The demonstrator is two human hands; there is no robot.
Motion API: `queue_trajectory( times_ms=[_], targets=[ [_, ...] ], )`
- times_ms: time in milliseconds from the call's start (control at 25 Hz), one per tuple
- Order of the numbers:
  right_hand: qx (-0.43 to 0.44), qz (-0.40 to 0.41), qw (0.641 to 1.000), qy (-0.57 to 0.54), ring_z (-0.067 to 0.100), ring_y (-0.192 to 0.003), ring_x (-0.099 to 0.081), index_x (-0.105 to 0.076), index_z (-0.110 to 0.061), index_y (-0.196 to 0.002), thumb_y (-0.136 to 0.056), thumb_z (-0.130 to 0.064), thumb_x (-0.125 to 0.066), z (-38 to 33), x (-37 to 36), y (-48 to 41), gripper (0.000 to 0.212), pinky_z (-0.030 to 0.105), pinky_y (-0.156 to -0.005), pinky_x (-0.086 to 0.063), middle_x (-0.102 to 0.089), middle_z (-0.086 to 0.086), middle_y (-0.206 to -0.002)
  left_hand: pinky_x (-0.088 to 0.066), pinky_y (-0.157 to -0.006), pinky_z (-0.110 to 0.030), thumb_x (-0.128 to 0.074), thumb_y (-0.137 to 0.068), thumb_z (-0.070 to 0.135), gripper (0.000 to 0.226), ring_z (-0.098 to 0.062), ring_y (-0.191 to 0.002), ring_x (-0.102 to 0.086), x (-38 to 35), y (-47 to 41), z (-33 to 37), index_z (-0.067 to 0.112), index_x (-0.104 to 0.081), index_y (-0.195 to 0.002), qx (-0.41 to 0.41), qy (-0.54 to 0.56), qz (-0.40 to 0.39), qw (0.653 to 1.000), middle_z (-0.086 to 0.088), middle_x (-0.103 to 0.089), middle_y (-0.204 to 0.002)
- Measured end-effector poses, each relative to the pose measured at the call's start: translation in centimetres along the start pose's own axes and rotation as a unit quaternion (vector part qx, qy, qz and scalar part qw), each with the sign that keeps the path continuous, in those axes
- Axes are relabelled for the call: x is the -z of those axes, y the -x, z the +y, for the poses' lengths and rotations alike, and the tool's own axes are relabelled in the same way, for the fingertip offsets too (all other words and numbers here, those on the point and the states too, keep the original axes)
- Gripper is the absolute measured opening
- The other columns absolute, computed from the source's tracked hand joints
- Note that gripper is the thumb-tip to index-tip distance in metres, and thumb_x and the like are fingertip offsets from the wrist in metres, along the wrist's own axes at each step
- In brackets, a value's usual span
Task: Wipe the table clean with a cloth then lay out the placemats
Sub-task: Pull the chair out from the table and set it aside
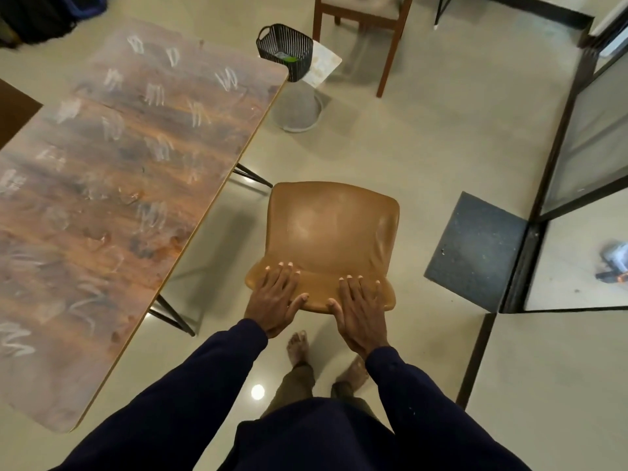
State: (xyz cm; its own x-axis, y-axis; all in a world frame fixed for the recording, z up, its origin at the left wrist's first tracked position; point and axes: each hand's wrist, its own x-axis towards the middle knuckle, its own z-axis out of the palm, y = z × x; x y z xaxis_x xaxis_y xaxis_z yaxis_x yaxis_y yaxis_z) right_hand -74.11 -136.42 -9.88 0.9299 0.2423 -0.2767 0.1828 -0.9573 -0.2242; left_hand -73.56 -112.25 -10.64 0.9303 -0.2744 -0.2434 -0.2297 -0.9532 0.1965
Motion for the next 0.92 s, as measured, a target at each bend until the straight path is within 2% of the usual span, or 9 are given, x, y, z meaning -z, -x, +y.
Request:
queue_trajectory(
  times_ms=[200,280,360,440,560,640,720,800,920],
  targets=[
    [0.017,0.025,0.999,-0.010,0.042,-0.138,-0.056,-0.052,-0.017,-0.148,-0.108,-0.057,-0.031,-0.1,-1.0,1.4,0.061,0.070,-0.117,-0.034,-0.060,0.013,-0.149,-0.038,-0.121,-0.062,-0.016,-0.113,0.059,0.075,-0.040,-0.151,-0.044,-0.4,0.2,-1.1,0.006,-0.050,-0.155,-0.043,-0.027,0.005,0.999,-0.020,-0.045,-0.163],
    [0.024,0.020,0.999,-0.022,0.041,-0.140,-0.055,-0.050,-0.018,-0.151,-0.108,-0.059,-0.030,-0.3,-2.0,3.0,0.062,0.071,-0.117,-0.034,-0.058,0.011,-0.151,-0.038,-0.121,-0.062,-0.019,-0.113,0.058,0.074,-0.039,-0.152,-0.043,-1.0,1.0,-1.1,0.007,-0.051,-0.155,-0.046,-0.038,0.016,0.998,-0.020,-0.045,-0.164],
    [0.030,0.007,0.999,-0.028,0.041,-0.144,-0.051,-0.048,-0.019,-0.154,-0.109,-0.061,-0.024,-0.4,-3.1,4.4,0.066,0.068,-0.122,-0.028,-0.055,0.010,-0.155,-0.042,-0.119,-0.062,-0.021,-0.112,0.057,0.073,-0.039,-0.149,-0.047,-2.1,2.4,-0.9,0.008,-0.055,-0.153,-0.052,-0.029,0.029,0.998,-0.019,-0.049,-0.161],
    [0.036,0.000,0.999,-0.026,0.041,-0.146,-0.049,-0.048,-0.019,-0.154,-0.109,-0.063,-0.021,-0.5,-3.8,5.0,0.068,0.065,-0.122,-0.020,-0.053,0.010,-0.158,-0.042,-0.118,-0.063,-0.024,-0.112,0.058,0.070,-0.039,-0.147,-0.050,-3.3,4.0,-1.0,0.010,-0.054,-0.153,-0.085,-0.033,0.051,0.995,-0.018,-0.051,-0.160],
    [0.044,-0.006,0.998,-0.032,0.041,-0.146,-0.049,-0.051,-0.017,-0.152,-0.110,-0.061,-0.020,-0.5,-3.4,4.6,0.068,0.064,-0.120,-0.018,-0.055,0.011,-0.156,-0.040,-0.120,-0.062,-0.026,-0.111,0.059,0.067,-0.037,-0.148,-0.049,-3.8,4.5,-2.0,0.014,-0.049,-0.155,-0.134,-0.021,0.081,0.987,-0.016,-0.050,-0.161],
    [0.055,-0.001,0.998,-0.023,0.041,-0.145,-0.050,-0.053,-0.015,-0.151,-0.110,-0.060,-0.019,-0.2,-3.0,3.5,0.069,0.064,-0.120,-0.020,-0.057,0.012,-0.154,-0.039,-0.121,-0.060,-0.026,-0.111,0.062,0.070,-0.037,-0.149,-0.047,-3.6,3.9,-2.5,0.013,-0.049,-0.156,-0.127,-0.021,0.085,0.988,-0.016,-0.048,-0.162],
    [0.061,-0.003,0.998,-0.019,0.041,-0.145,-0.050,-0.054,-0.013,-0.151,-0.110,-0.058,-0.020,-0.1,-2.0,2.0,0.070,0.063,-0.121,-0.020,-0.056,0.014,-0.154,-0.026,-0.128,-0.055,-0.027,-0.110,0.064,0.073,-0.038,-0.150,-0.044,-2.9,3.0,-2.9,0.013,-0.046,-0.158,-0.096,-0.004,0.077,0.992,-0.016,-0.047,-0.163],
    [0.065,-0.004,0.998,-0.007,0.040,-0.146,-0.048,-0.055,-0.013,-0.151,-0.110,-0.058,-0.020,0.1,-1.2,0.8,0.071,0.063,-0.121,-0.020,-0.055,0.014,-0.156,-0.017,-0.129,-0.051,-0.026,-0.110,0.064,0.073,-0.038,-0.150,-0.044,-2.4,2.4,-3.0,0.014,-0.042,-0.159,-0.077,0.008,0.073,0.994,-0.016,-0.046,-0.164],
    [0.071,-0.011,0.997,0.010,0.038,-0.148,-0.047,-0.056,-0.014,-0.150,-0.109,-0.060,-0.017,1.0,0.3,-1.3,0.073,0.064,-0.120,-0.020,-0.053,0.013,-0.157,-0.031,-0.126,-0.054,-0.023,-0.110,0.064,0.073,-0.038,-0.150,-0.045,-1.7,1.3,-2.4,0.015,-0.038,-0.161,-0.063,0.023,0.058,0.996,-0.016,-0.044,-0.165]
  ],
)
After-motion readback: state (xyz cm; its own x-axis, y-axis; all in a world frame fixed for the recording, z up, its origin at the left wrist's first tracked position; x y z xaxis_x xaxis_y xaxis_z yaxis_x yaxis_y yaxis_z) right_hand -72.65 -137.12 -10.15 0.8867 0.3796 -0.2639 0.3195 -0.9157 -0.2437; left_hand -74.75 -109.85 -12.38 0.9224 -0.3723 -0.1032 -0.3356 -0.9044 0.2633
